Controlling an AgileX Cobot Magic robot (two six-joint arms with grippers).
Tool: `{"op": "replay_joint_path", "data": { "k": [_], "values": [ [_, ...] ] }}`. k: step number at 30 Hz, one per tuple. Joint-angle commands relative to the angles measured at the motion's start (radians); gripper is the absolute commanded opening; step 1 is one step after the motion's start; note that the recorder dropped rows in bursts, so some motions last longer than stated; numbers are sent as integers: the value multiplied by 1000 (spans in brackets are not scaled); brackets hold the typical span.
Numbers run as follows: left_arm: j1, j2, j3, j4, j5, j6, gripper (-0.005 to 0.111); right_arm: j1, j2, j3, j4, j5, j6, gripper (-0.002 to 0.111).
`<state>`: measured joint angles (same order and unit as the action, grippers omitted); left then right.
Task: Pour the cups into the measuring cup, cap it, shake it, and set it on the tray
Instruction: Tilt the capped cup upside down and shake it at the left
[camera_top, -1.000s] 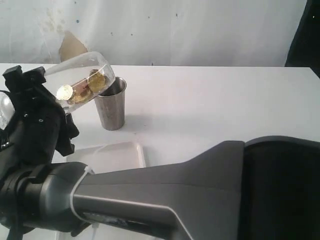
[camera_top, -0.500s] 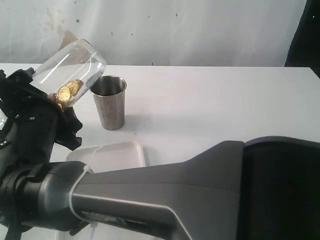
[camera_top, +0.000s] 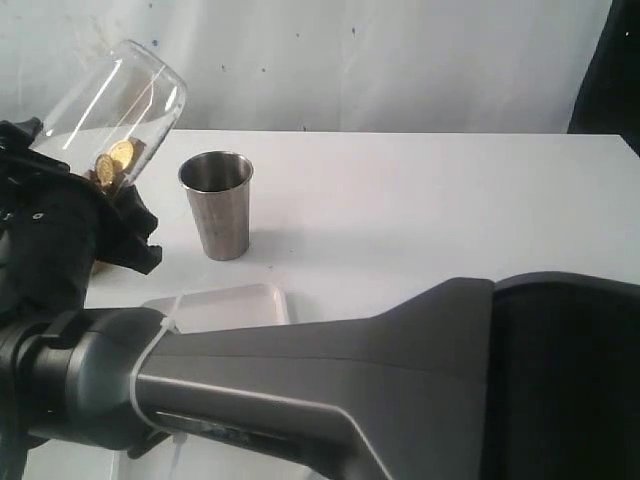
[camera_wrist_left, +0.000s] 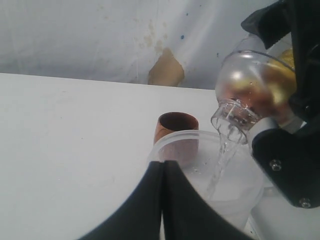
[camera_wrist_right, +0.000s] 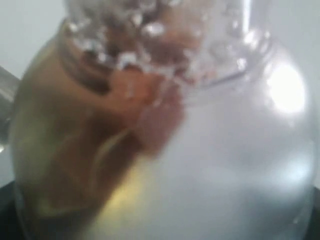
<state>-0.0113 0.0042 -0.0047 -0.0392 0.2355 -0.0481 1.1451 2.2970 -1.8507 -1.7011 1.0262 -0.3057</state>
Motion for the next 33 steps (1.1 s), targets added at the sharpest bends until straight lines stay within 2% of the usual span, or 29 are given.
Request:
{"op": "replay_joint_path", "data": {
  "k": [1,7,18,33],
  "values": [
    [-4,-4,5,8,-1,1,0,1,-26,-13,-43,-26,-11,0],
    [-4,-4,5,8,-1,1,0,1,-53,-13,-43,-85,-142,0],
    [-4,-4,5,8,-1,1,0,1,-53,-13,-43,-71,-55,0],
    [-4,-4,5,8,-1,1,0,1,-53,-75,-43,-65,-82,0]
  ]
}}
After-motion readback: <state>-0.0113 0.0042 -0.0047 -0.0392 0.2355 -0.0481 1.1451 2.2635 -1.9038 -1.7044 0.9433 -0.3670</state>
